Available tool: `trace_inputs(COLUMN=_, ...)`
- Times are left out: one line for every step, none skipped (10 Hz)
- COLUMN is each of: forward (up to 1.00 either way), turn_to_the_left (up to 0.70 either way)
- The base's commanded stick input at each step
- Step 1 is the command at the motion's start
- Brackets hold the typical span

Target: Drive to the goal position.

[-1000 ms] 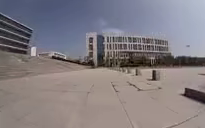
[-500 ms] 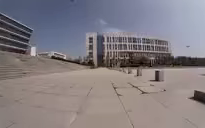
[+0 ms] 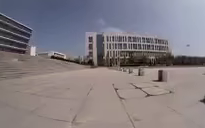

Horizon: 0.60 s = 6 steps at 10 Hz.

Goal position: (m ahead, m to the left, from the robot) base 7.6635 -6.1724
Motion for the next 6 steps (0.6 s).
trace_inputs(forward=0.54, turn_to_the_left=0.00)
trace_inputs(forward=0.53, turn_to_the_left=0.00)
trace_inputs(forward=0.54, turn_to_the_left=0.00)
trace_inputs(forward=0.53, turn_to_the_left=0.00)
trace_inputs(forward=0.53, turn_to_the_left=0.00)
trace_inputs(forward=0.52, turn_to_the_left=0.00)
